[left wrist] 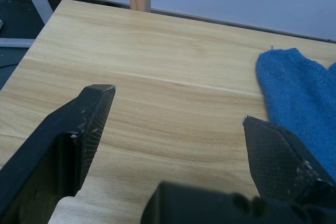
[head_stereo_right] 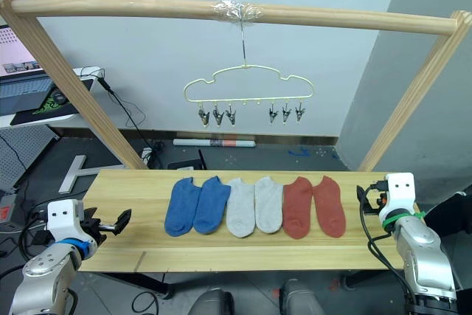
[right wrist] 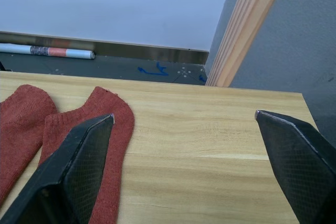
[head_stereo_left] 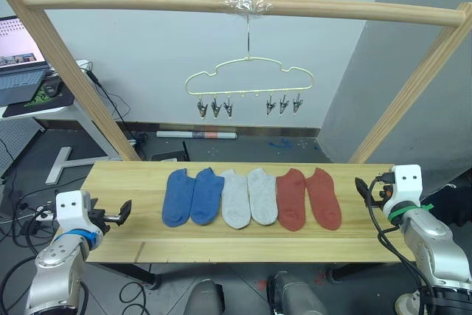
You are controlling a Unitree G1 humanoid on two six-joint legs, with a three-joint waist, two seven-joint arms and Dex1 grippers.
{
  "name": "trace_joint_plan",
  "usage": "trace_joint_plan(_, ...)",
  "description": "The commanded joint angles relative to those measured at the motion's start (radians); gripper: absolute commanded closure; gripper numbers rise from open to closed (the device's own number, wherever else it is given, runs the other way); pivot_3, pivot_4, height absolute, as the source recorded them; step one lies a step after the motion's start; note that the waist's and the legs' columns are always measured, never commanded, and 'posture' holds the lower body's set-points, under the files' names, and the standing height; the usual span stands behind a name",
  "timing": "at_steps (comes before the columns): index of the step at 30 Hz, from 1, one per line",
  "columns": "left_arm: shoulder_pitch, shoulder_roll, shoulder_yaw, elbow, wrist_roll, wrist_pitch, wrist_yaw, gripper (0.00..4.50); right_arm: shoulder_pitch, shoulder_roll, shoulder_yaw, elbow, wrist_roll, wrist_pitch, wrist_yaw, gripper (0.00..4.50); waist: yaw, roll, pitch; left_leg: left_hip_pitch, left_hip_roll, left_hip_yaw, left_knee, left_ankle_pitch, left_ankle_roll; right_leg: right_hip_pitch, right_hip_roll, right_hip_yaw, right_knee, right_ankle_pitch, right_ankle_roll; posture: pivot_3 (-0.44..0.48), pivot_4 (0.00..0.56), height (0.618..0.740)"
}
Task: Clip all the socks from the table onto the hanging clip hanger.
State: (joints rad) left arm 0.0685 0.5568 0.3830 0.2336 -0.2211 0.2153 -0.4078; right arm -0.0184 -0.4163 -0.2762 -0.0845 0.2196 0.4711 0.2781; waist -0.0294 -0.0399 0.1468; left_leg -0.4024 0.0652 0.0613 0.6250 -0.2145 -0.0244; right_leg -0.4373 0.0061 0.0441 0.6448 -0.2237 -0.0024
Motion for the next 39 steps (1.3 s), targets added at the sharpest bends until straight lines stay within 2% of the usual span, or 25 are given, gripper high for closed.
trace_joint_plan(1,0.005,0.019,0.023,-0.039,-0.017,-0.004,-0.018,0.01,-0.011,-0.015,-0.024,-0.036,0.004,-0.002,-0.006,0.00,0.000,0.000,0.000,0.000,0.000,0.000,0.000,0.000,0.000,0.000,0.000,0.000,0.000,0.000,0.000,0.036,0.145,0.740)
trace_joint_plan(10,0.015,0.007,0.063,-0.106,-0.081,0.010,-0.028,0.01,-0.036,-0.018,-0.024,-0.012,-0.001,-0.007,-0.008,0.00,0.000,0.000,0.002,0.000,0.000,0.000,0.000,0.000,0.000,0.000,0.000,0.000,0.000,0.000,0.000,0.051,0.162,0.740)
trace_joint_plan(17,0.031,-0.006,0.100,-0.264,-0.161,0.024,-0.049,0.01,-0.034,-0.011,-0.031,0.000,0.015,-0.008,0.006,0.00,0.003,-0.002,0.018,0.000,0.001,-0.001,0.000,0.000,0.000,0.000,0.000,0.000,0.000,0.000,0.000,0.059,0.171,0.740)
trace_joint_plan(22,-0.020,-0.010,0.051,-0.420,-0.188,0.112,-0.017,0.01,-0.041,-0.019,0.032,0.006,-0.005,-0.068,0.067,0.00,0.005,-0.002,0.032,-0.002,0.000,-0.001,0.000,0.000,0.000,-0.001,-0.001,0.000,0.000,0.000,0.000,0.070,0.204,0.740)
trace_joint_plan(30,-0.160,-0.045,-0.051,-0.504,-0.191,0.203,0.017,0.01,-0.101,-0.022,0.109,-0.040,0.025,-0.126,0.186,0.00,0.005,0.000,0.054,-0.005,-0.002,-0.001,0.001,0.000,0.000,-0.002,0.005,0.000,0.000,0.000,0.002,0.053,0.224,0.740)
trace_joint_plan(34,-0.258,-0.097,-0.126,-0.476,-0.174,0.190,0.022,0.87,-0.159,0.009,0.169,-0.090,0.086,-0.132,0.268,0.00,0.004,0.000,0.060,-0.008,-0.002,-0.001,0.001,0.000,0.000,-0.003,0.007,0.000,0.001,0.001,0.007,0.029,0.238,0.740)
trace_joint_plan(39,-0.334,-0.136,-0.176,-0.432,-0.135,0.186,0.052,2.43,-0.212,0.037,0.198,-0.100,0.109,-0.130,0.284,0.00,0.003,0.000,0.063,-0.012,-0.001,-0.004,0.002,0.000,0.000,-0.004,0.009,-0.001,0.001,0.001,0.007,0.017,0.240,0.740)
